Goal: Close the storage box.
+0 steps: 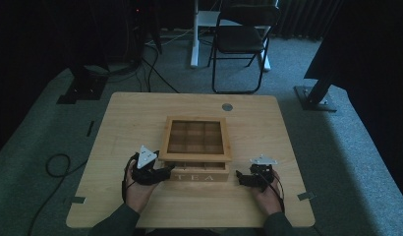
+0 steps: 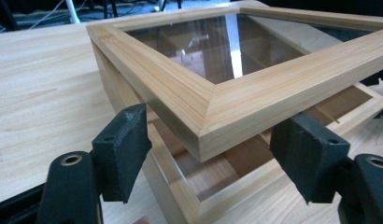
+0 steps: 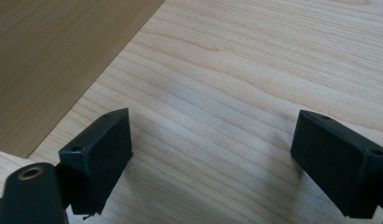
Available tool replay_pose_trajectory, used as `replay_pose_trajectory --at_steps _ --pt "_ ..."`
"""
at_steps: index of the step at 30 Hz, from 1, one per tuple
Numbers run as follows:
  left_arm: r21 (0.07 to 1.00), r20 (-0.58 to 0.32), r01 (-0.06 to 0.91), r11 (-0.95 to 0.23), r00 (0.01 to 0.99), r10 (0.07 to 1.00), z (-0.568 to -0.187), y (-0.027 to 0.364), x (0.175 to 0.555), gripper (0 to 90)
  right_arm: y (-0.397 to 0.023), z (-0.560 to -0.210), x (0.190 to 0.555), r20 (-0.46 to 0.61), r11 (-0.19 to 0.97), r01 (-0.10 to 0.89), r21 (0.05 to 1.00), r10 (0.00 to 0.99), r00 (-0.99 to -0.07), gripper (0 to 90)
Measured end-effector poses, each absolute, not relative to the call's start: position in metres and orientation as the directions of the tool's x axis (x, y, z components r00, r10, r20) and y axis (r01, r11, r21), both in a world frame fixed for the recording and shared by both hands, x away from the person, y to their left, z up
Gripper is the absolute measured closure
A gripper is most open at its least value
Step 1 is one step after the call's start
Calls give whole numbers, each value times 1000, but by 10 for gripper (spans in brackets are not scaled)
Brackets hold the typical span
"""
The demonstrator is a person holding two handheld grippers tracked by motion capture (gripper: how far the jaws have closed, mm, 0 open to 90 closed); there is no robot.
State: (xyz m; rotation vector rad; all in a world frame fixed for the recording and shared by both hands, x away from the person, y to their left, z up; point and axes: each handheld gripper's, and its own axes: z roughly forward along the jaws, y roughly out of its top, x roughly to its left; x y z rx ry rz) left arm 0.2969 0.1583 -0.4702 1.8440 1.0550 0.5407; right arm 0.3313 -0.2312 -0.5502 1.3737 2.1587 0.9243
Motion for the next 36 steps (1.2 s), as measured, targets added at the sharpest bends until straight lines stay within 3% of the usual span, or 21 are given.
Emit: replay_pose_trajectory --at_steps 24,27,36 --pt "824 -49 494 -278 550 834 -489 156 285 286 -231 -550 331 4 292 628 722 905 -425 121" --pt "841 -93 490 -228 546 832 -487 160 282 276 -231 -550 331 4 291 628 722 905 -425 120" --pt "847 -87 483 -223 540 837 -486 165 280 276 -231 -550 331 4 293 626 723 904 -428 121"
